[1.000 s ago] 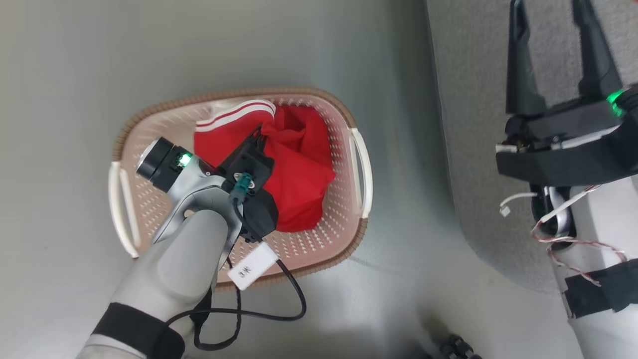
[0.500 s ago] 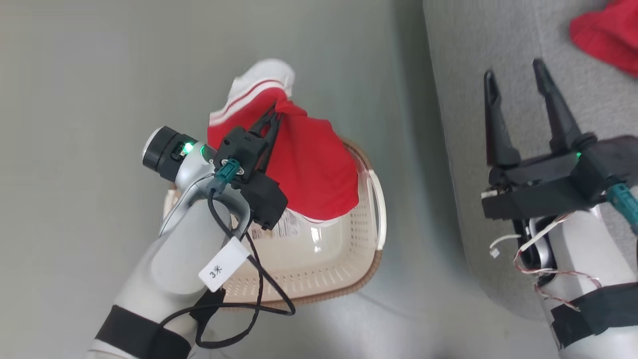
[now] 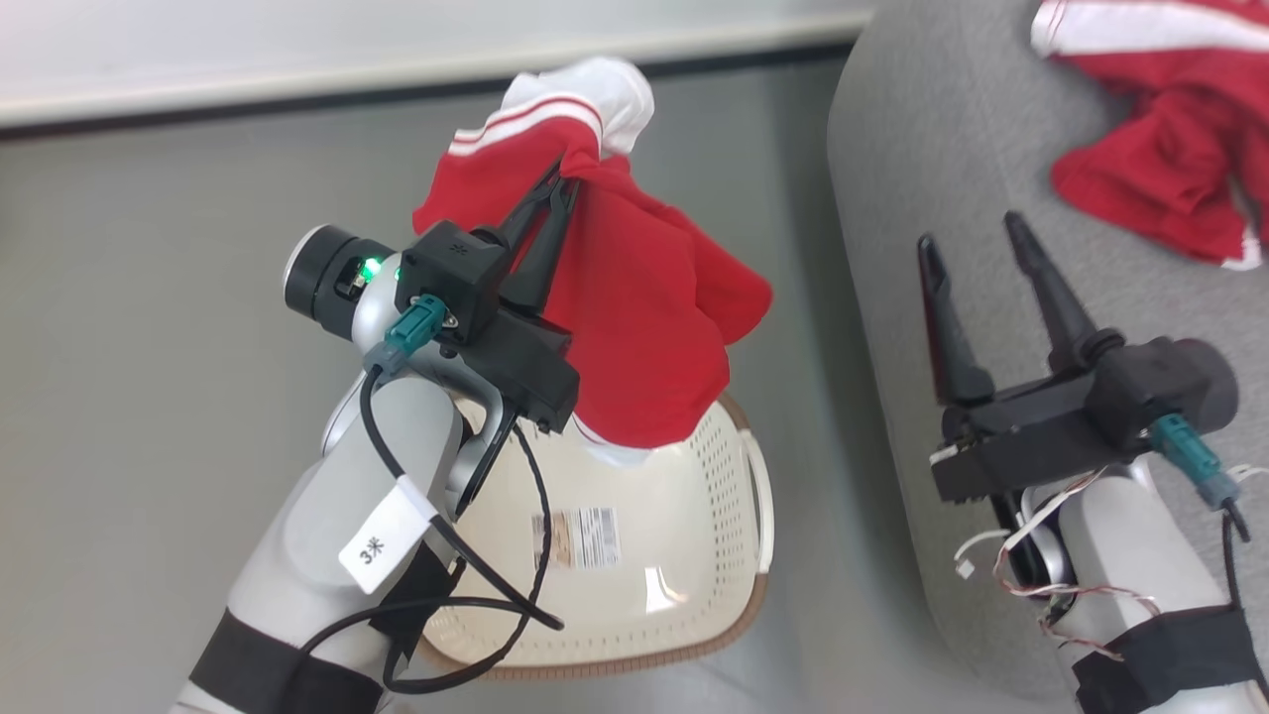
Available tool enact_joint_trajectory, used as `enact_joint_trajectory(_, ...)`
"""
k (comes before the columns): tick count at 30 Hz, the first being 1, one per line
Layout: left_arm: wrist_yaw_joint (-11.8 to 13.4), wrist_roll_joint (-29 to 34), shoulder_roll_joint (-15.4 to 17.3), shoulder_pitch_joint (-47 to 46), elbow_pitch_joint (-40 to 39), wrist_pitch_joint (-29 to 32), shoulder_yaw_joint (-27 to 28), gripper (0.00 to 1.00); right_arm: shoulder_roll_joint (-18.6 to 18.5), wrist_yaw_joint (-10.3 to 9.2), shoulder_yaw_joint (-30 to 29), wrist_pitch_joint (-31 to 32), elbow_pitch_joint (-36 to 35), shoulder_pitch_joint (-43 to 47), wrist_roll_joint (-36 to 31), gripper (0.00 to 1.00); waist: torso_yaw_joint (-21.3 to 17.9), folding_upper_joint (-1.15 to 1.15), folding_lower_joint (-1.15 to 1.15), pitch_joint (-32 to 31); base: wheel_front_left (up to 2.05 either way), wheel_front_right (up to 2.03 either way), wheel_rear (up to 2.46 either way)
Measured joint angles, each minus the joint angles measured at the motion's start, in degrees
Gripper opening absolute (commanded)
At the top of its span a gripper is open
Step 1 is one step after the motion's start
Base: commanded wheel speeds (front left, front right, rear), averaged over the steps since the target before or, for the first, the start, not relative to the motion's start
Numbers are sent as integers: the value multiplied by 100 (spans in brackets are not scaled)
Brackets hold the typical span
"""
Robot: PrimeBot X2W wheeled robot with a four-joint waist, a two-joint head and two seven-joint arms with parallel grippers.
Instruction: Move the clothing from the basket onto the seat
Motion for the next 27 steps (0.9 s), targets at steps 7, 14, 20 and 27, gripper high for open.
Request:
enact_joint_trajectory(7,-47,-140,-5,0,-101,0,40,0,31,178,259,0,207,45,-7,100,30,0,0,-568,0,0,0)
enact_joint_trajectory(14,-55,-375,-11,79,-46,1,23,0,108,379,744,0,534,37,-58,100,46,0,0,-1132,0,0,0)
enact_joint_trajectory(20,-55,-542,-11,222,-29,11,-253,0,141,458,1144,0,805,30,-65,100,66,0,0,-1534,0,0,0)
enact_joint_trajectory(27,-35,-835,-11,440,-176,108,-570,0,215,500,1635,0,1128,80,-22,100,135,0,0,-2089,0,0,0)
